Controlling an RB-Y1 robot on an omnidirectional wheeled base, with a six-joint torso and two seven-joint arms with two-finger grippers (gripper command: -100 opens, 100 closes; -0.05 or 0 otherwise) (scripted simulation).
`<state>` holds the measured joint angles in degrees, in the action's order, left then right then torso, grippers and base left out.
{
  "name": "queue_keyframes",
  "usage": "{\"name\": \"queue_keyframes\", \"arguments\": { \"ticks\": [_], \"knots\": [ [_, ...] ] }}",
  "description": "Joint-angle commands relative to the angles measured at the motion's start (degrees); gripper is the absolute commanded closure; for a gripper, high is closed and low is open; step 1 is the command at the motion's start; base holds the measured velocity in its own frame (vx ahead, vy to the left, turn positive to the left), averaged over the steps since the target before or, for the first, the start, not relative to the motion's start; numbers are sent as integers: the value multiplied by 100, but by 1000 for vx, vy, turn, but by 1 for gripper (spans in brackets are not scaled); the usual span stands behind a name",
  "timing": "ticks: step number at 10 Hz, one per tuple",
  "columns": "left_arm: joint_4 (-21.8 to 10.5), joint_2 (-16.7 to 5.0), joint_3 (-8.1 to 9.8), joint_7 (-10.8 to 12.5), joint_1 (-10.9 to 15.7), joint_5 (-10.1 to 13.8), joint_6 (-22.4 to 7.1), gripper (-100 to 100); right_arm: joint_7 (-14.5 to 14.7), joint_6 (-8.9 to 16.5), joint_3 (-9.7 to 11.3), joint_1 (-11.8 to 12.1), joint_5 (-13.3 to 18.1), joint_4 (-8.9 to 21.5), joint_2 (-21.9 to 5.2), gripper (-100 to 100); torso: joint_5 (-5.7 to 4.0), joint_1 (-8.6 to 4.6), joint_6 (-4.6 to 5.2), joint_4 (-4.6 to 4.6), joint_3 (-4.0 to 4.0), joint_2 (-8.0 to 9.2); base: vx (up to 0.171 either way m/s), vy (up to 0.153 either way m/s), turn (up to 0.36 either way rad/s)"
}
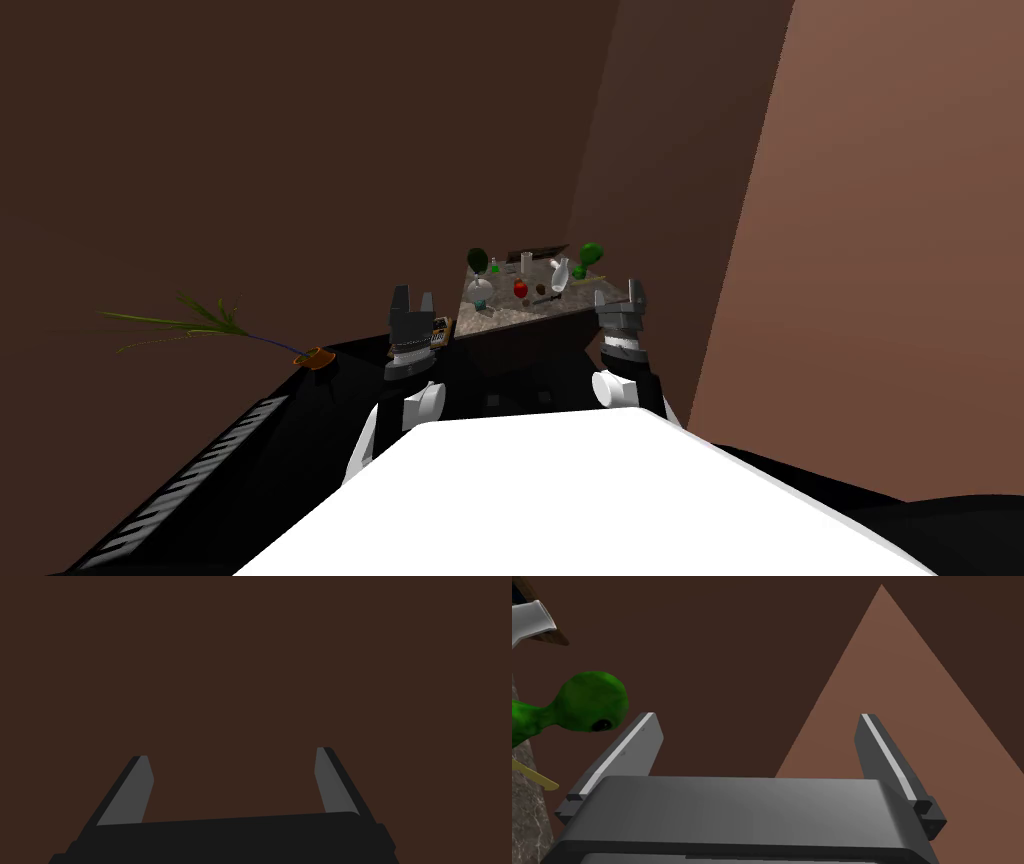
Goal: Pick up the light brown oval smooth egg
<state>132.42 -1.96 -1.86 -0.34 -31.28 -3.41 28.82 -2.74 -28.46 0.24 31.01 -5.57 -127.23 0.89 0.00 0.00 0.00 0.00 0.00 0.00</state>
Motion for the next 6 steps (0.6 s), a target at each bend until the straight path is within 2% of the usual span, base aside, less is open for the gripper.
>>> {"name": "queue_keyframes", "arguments": {
  "ticks": [1,6],
  "knots": [
    [0,0,0,0,0,0,0,0,43,2,11,-33,18,33,-195,-100,0,0,0,0,0,0,5,3,7],
    [0,0,0,0,0,0,0,0,379,5,118,-276,175,289,-1040,-100,1,7,-1,-2,-6,-10,18,19,22]
  ]
}}
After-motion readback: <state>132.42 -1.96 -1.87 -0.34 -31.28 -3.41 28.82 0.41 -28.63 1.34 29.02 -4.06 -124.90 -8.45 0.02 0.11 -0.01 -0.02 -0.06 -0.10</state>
